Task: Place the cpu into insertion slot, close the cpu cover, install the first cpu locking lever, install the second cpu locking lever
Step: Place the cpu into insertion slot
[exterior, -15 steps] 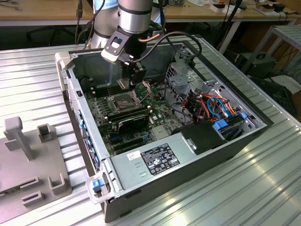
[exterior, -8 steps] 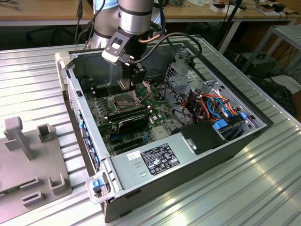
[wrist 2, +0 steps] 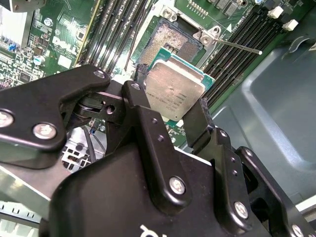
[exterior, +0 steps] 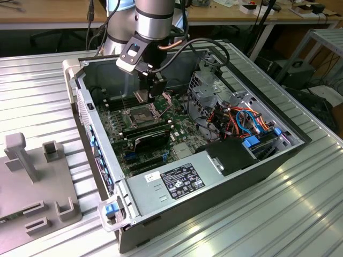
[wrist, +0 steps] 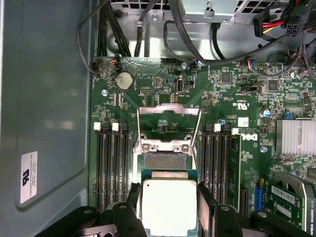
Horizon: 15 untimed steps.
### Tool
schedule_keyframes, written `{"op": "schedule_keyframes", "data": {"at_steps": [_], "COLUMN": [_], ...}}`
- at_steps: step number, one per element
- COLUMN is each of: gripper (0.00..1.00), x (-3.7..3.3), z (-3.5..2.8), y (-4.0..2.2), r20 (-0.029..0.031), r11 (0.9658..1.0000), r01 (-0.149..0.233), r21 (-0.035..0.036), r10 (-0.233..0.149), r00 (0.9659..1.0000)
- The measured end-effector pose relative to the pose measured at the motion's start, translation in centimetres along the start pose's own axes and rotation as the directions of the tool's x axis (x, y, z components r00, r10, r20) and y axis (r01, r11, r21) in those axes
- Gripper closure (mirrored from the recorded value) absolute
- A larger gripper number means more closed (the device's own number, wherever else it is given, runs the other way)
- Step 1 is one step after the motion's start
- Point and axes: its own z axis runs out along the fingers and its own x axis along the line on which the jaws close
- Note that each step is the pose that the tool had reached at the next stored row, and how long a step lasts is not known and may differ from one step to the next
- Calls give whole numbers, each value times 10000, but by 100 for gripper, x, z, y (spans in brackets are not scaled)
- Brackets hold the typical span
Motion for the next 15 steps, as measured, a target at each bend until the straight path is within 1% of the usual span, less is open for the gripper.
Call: {"op": "schedule_keyframes", "data": {"at_steps": [15], "gripper": [45], "x": [0], "z": [3], "y": [0], "r20": [0], "r11": [10000], "r01": [0], "r21": [0], "r10": [0], "r00": [10000]}}
